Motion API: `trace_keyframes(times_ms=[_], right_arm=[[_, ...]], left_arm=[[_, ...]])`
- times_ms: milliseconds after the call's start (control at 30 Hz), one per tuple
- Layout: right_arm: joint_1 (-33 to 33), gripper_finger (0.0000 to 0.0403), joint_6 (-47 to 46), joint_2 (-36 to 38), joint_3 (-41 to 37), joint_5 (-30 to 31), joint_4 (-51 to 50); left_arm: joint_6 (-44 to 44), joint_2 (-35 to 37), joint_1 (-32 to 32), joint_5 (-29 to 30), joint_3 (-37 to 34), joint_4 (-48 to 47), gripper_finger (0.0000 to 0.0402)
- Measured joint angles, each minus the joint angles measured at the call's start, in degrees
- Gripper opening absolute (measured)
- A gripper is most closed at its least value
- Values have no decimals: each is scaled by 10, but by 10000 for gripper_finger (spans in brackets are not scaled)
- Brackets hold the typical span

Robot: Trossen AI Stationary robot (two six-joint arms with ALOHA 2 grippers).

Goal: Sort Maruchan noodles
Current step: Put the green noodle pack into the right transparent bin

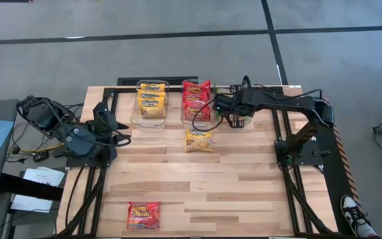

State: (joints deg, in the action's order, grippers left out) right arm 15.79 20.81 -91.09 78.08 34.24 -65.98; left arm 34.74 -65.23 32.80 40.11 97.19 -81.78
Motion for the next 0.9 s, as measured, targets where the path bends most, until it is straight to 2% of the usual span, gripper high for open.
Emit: trace_keyframes(times_ms=[200, 400, 600, 733, 900], right_arm=[[6, 3, 25, 0, -17, -32, 59], [8, 5, 32, 0, -17, -55, 58], [17, 8, -10, 0, -17, -133, 38], [24, 9, -47, 0, -17, -161, 23], [44, 9, -93, -1, -17, -254, 19]], left_arm=[[3, 0, 0, 8, 0, 1, 137], [10, 0, 0, 13, 0, 2, 137], [13, 0, 0, 13, 0, 2, 137], [15, 0, 0, 13, 0, 2, 137], [14, 0, 0, 13, 0, 2, 137]])
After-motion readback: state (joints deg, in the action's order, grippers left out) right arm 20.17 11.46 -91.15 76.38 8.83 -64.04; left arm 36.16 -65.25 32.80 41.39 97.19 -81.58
